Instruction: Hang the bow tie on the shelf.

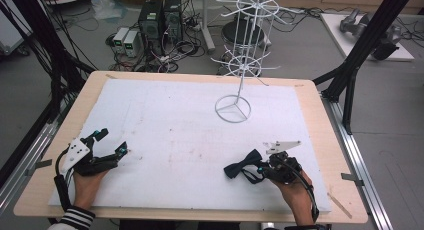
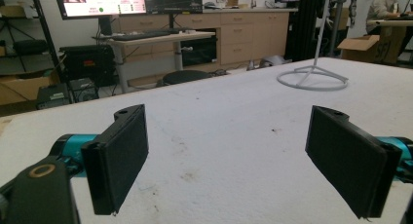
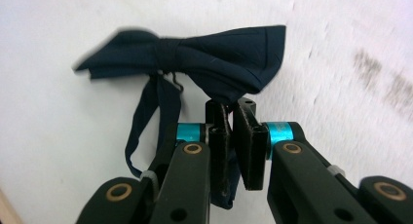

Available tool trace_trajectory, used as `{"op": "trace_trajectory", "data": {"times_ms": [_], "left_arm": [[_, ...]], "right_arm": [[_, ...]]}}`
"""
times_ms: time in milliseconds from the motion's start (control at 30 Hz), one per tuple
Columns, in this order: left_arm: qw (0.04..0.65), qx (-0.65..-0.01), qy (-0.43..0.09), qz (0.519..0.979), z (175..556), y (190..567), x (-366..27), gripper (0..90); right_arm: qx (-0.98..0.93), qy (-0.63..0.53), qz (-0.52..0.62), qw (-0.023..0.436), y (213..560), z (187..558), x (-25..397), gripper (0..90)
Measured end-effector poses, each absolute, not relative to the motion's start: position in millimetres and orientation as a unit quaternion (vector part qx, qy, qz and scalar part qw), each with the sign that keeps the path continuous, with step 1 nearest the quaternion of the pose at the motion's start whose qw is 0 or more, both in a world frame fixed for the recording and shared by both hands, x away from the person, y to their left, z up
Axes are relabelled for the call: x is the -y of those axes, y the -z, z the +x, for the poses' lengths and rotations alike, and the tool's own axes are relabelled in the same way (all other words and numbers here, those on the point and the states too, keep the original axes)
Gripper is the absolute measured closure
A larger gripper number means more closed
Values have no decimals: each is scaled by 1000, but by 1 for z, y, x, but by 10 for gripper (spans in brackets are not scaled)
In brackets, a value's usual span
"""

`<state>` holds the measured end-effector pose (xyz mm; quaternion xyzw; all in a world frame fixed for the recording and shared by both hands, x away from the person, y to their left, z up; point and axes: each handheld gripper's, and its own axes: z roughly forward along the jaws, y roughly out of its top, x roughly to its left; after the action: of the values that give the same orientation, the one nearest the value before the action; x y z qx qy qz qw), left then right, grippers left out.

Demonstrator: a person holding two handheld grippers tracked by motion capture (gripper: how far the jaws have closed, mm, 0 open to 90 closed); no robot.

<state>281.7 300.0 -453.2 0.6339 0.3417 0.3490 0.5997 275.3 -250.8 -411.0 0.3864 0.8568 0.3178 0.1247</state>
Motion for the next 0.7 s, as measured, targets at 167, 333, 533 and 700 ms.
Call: {"op": "trace_trajectory", "data": {"times_ms": [167,333,533,700], "left_arm": [[600,-342,-349,634,282,453,-300,161],[600,-342,-349,634,282,453,-300,161],[600,-342,-349,634,282,453,-300,160],[600,-342,-349,634,282,453,-300,161]], "right_arm": [[-845,-370,356,150,405,272,250,844],[-826,-412,343,172,399,270,250,843],[-816,-433,335,186,396,269,246,844],[-801,-460,319,210,392,267,242,843]]}}
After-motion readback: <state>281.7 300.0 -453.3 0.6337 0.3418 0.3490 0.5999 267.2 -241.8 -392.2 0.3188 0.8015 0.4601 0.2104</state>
